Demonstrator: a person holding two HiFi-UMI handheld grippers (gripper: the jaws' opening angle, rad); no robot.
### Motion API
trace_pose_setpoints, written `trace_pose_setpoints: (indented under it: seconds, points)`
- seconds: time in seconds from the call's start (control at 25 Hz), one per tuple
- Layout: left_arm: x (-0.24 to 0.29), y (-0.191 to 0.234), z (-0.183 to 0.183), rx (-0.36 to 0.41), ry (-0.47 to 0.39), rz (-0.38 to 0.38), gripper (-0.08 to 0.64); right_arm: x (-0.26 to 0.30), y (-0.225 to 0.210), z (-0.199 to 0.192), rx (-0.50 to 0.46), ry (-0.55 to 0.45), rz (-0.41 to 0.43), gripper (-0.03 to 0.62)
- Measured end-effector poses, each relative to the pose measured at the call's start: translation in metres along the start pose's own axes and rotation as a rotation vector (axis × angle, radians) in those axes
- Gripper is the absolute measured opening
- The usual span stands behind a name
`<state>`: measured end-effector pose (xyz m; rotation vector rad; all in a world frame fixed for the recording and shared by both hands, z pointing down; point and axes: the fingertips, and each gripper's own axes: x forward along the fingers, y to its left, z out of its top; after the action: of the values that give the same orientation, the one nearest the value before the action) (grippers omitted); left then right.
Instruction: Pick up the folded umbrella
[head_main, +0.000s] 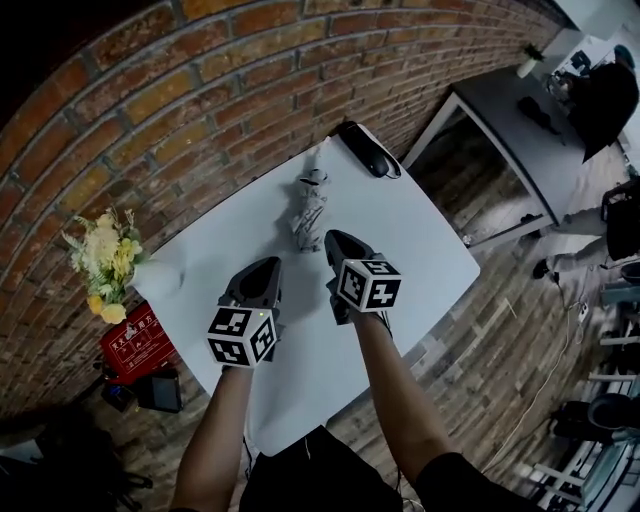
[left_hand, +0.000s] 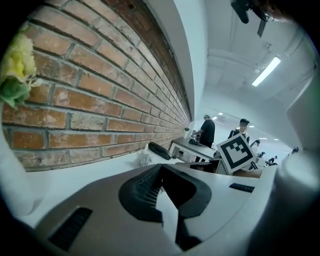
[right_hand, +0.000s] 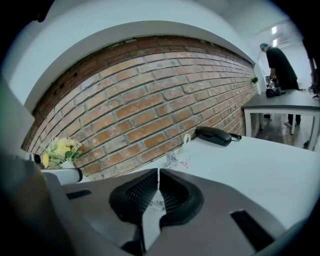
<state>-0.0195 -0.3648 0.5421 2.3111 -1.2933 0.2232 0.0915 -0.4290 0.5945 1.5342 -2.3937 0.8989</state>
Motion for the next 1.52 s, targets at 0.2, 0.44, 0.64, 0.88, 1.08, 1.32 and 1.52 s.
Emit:
trace_pose_setpoints:
  seconds: [0.2, 0.44, 0.64, 0.88, 1.08, 1.32, 1.52]
  points:
    - [0.027, 0.016, 0.004, -0.011, 0.021, -0.016, 0.014, 0.033, -0.013, 0.002, -0.017, 0.056, 0.034, 0.026]
    - [0.044, 0.031, -0.003, -0.064, 0.020, -0.013, 0.014, 0.065, -0.026, 0.006, -0.005, 0.115, 0.065, 0.157]
    - [0.052, 0.043, -0.011, -0.100, 0.024, -0.013, 0.014, 0.090, -0.038, 0.000, 0.052, 0.174, 0.022, 0.290]
    - [0.051, 0.053, -0.013, -0.107, 0.021, -0.014, 0.014, 0.110, -0.049, -0.012, 0.157, 0.253, -0.031, 0.324]
    - [0.048, 0.056, -0.014, -0.104, 0.018, -0.011, 0.014, 0.121, -0.045, -0.021, 0.153, 0.334, -0.076, 0.322]
    - [0.044, 0.065, -0.013, -0.117, 0.006, 0.003, 0.014, 0.131, -0.045, -0.026, 0.104, 0.407, -0.131, 0.324]
    - [0.042, 0.072, -0.018, -0.126, 0.011, 0.016, 0.014, 0.138, -0.042, -0.033, 0.062, 0.428, -0.160, 0.324]
